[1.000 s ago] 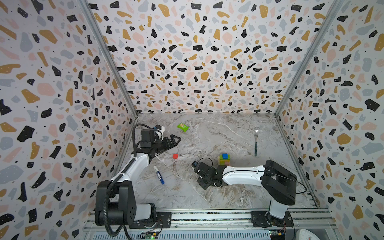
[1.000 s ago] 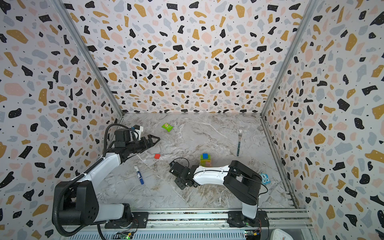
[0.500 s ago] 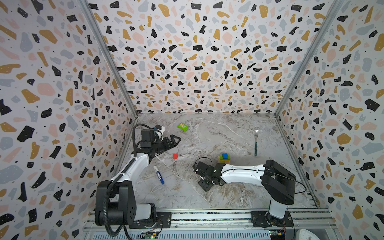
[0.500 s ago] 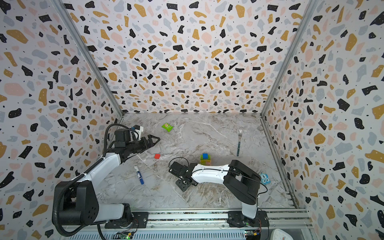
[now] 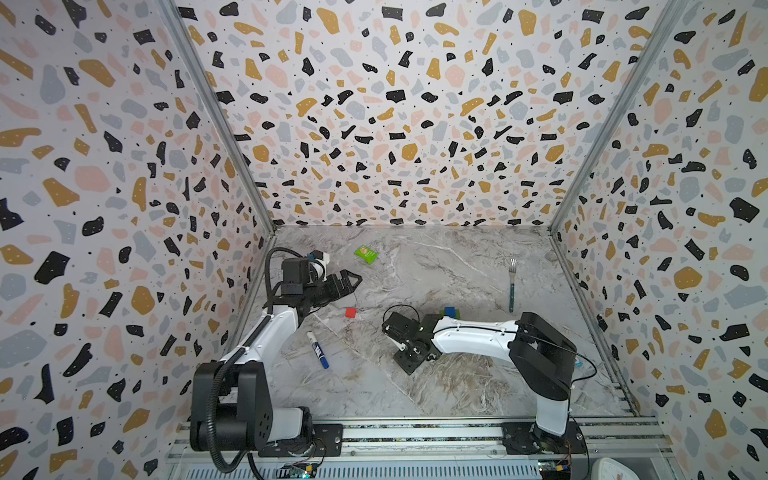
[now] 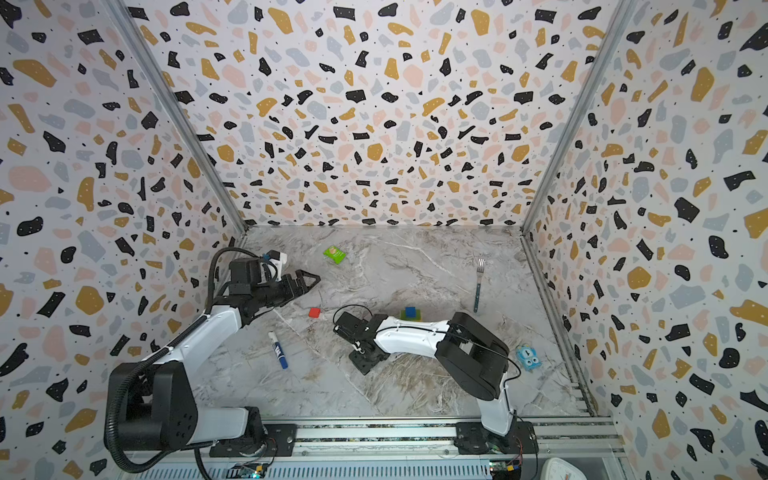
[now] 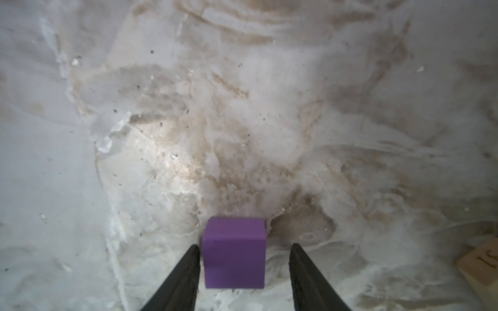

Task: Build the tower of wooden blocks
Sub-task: 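Lift the purple cube with the right gripper off the table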

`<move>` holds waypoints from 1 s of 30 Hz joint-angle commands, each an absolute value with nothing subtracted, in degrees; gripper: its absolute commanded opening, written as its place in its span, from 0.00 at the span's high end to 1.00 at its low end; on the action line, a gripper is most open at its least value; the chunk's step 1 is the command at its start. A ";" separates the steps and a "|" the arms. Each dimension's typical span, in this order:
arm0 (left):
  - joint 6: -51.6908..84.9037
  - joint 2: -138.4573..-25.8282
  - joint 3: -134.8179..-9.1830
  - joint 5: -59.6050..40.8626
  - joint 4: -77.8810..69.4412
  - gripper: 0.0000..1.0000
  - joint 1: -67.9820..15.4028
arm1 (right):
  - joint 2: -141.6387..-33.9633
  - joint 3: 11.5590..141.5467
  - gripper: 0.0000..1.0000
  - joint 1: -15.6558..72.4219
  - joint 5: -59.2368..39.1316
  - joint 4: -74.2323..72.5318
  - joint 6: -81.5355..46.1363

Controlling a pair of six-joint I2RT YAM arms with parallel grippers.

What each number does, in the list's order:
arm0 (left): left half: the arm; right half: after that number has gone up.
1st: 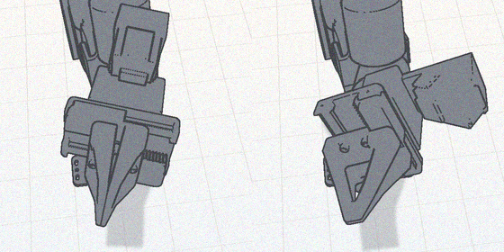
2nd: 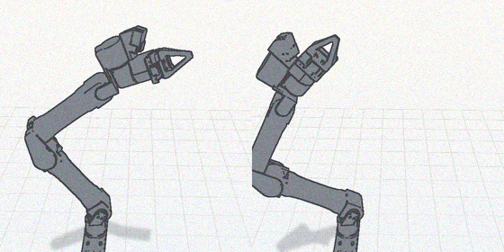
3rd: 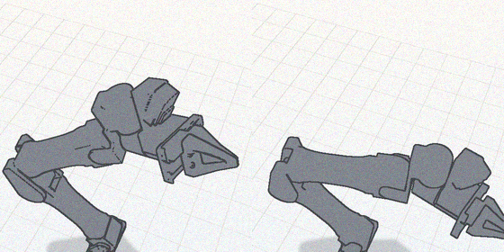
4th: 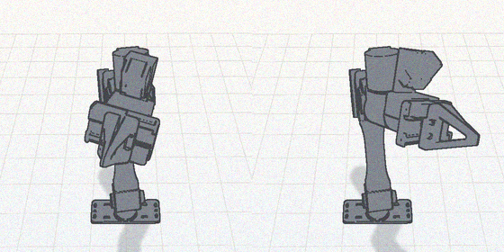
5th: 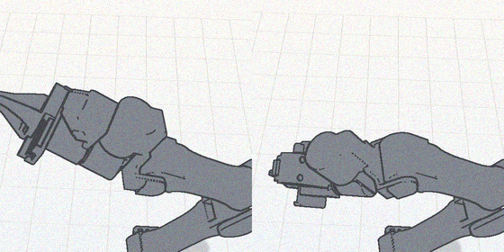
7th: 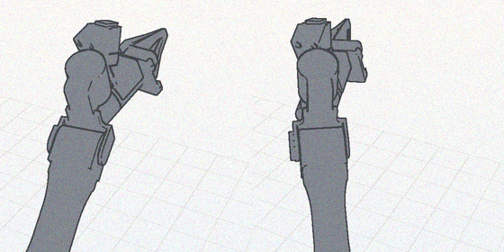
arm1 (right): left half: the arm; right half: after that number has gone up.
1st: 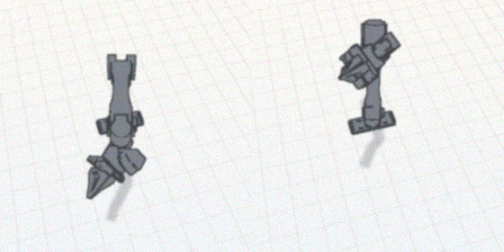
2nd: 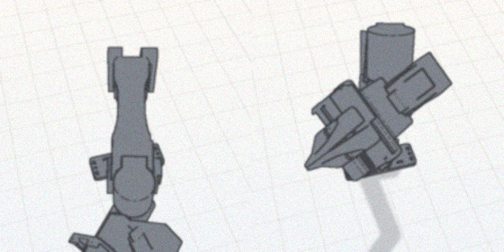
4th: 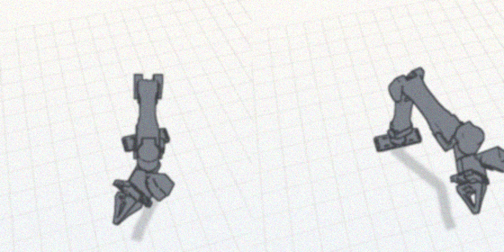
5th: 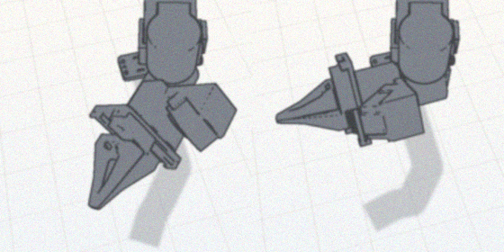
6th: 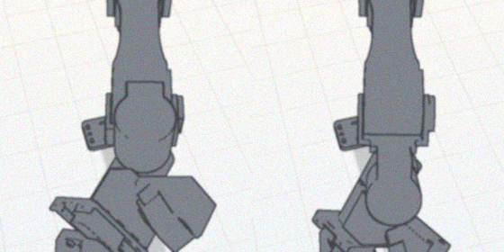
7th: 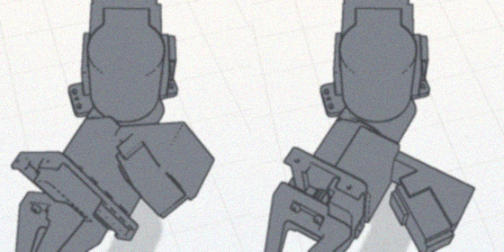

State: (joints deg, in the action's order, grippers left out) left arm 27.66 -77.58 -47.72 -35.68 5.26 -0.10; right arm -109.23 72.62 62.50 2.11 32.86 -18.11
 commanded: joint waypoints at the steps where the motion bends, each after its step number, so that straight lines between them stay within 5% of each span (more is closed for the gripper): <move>1: 26.71 -77.60 -48.23 -35.86 4.92 0.00 -0.26 | -109.25 74.53 0.49 62.24 1.65 34.75 -18.09; 30: 26.72 -77.41 -48.25 -35.95 4.90 0.00 -0.26 | -109.27 74.84 0.63 62.14 2.02 35.29 -18.60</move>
State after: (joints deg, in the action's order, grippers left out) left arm 27.66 -77.58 -47.70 -35.68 5.52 -0.10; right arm -110.19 74.22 62.30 1.72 33.08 -18.02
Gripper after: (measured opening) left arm 0.995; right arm 0.374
